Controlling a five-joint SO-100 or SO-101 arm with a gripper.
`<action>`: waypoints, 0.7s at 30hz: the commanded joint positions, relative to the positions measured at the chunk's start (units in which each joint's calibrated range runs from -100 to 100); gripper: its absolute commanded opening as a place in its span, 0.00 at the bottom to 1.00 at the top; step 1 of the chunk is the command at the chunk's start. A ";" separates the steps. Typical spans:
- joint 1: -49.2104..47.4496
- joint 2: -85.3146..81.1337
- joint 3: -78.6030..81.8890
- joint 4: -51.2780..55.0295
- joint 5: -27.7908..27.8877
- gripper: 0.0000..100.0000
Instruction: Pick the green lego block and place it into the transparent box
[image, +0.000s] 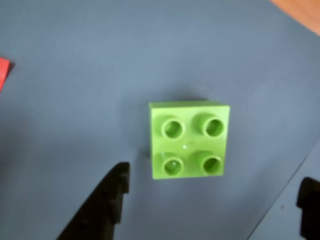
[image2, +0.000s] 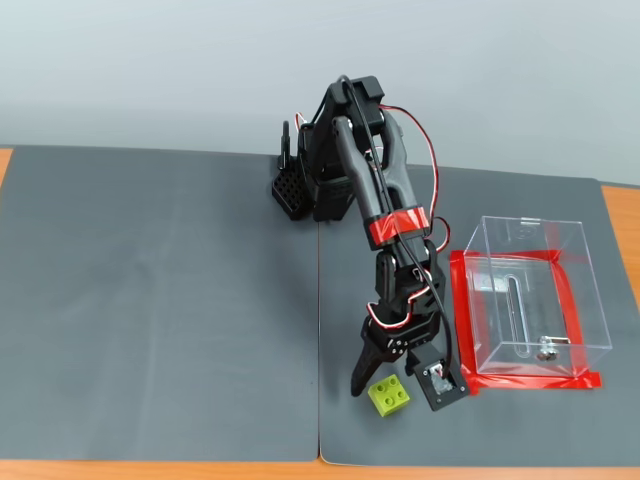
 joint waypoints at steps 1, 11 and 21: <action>-0.11 -0.06 -0.76 -1.35 -0.13 0.37; 0.11 2.23 -0.85 -3.09 0.24 0.37; 0.41 3.50 -2.11 -4.13 0.18 0.37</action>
